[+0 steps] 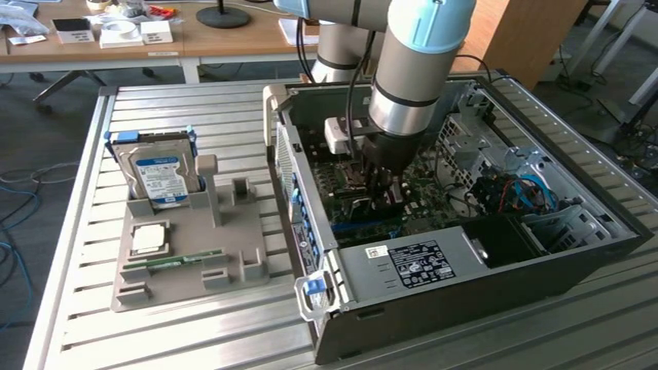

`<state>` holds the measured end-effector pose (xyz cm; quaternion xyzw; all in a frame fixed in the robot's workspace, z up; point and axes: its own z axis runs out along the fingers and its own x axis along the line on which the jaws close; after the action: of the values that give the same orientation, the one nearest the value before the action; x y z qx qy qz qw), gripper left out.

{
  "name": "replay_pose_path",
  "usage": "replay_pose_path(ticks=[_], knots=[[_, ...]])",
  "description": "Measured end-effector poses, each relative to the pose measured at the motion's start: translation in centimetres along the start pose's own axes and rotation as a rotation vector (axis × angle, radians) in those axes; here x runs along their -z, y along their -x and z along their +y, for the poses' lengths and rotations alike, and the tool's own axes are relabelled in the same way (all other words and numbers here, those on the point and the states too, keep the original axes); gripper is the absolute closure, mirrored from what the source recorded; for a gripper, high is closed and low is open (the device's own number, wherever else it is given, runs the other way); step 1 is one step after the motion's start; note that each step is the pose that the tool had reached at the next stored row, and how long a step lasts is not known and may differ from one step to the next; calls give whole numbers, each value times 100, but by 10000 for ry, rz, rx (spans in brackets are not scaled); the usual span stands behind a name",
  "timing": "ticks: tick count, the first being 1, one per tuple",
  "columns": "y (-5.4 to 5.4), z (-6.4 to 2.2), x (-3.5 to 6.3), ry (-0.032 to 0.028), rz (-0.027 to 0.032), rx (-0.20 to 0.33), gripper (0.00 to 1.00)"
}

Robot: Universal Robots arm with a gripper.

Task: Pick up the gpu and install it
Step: 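Insert the gpu into the slot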

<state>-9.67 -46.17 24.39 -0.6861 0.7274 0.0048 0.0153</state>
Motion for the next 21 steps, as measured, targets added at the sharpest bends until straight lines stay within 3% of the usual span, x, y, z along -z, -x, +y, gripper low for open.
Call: replay_pose_path(ticks=[21], knots=[[-2, 18, -27, -13, -2, 0, 73]])
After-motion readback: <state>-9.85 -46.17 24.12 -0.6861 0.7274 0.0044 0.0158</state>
